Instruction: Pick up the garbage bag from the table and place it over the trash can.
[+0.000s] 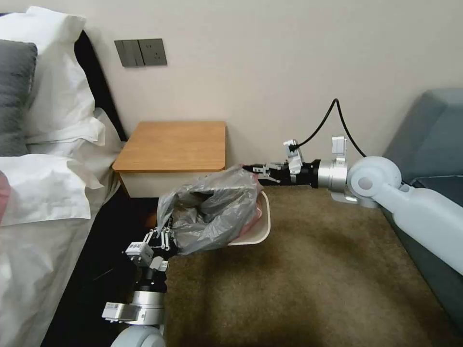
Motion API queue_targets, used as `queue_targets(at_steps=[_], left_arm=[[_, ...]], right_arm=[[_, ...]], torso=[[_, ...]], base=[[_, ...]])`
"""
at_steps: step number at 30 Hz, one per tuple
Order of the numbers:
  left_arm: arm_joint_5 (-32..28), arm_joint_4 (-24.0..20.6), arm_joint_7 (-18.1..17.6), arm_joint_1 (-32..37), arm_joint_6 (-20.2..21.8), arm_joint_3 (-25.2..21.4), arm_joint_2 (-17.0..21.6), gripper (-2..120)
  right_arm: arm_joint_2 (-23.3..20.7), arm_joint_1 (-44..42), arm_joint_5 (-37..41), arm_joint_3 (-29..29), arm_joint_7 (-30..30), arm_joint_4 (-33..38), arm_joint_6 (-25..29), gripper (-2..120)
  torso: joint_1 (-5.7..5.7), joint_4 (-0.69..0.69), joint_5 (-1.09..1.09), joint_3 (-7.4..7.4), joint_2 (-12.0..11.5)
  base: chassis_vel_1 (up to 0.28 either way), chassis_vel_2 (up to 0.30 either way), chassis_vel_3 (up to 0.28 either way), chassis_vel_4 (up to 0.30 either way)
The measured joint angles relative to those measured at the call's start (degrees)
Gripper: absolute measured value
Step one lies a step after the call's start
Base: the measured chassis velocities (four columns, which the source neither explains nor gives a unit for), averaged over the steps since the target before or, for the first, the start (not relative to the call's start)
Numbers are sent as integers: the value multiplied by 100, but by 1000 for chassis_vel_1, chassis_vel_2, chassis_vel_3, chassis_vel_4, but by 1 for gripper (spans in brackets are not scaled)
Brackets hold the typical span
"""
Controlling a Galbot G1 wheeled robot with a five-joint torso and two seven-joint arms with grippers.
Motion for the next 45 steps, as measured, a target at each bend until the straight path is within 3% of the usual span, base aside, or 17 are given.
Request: queue_targets(at_steps=[14,22,24,28,36,37,38,41,42,45], left_arm=[[-795,-55,-20,-60,330,1,14,8],[-1098,-11,-119,-111,467,-28,19,8],[-1054,50,-104,-119,466,-37,31,8],[-953,97,-69,-126,439,-39,29,8],[-953,131,-101,-134,421,-59,39,8],[-956,131,-123,-139,413,-58,36,8],[-956,131,-123,-139,413,-58,36,8],[-932,129,-167,-142,393,-41,15,8],[-932,129,-167,-142,393,-41,15,8],[-839,79,-246,-147,347,-25,-6,8]], right_arm=[[-320,-559,-41,397,-98,234,48,0],[-409,-787,18,594,204,497,216,0],[-369,-929,206,665,833,734,541,7],[-330,-1097,351,782,1404,952,818,21],[-593,-1865,380,1410,1807,1438,1310,49],[-590,-1995,484,1554,2087,1608,1458,57],[-590,-1995,484,1554,2087,1608,1458,57],[-235,-2064,1255,1759,3542,2313,1785,70],[-235,-2064,1255,1759,3542,2313,1785,70],[386,-2057,1695,1715,5653,3159,2309,85]], torso=[[0,1,0,0,0],[0,1,-1,0,0],[0,1,-1,0,0],[0,2,-1,0,0],[0,0,0,0,0],[0,-1,-1,0,0],[0,-1,-1,0,0],[0,1,-1,0,0],[0,1,-1,0,0],[0,2,-3,0,1]], base=[[0,0,0,0],[0,0,0,0],[0,0,0,0],[0,0,0,0],[0,0,0,0],[0,0,0,0],[0,0,0,0],[0,0,0,0],[0,0,0,0],[0,0,0,0]])
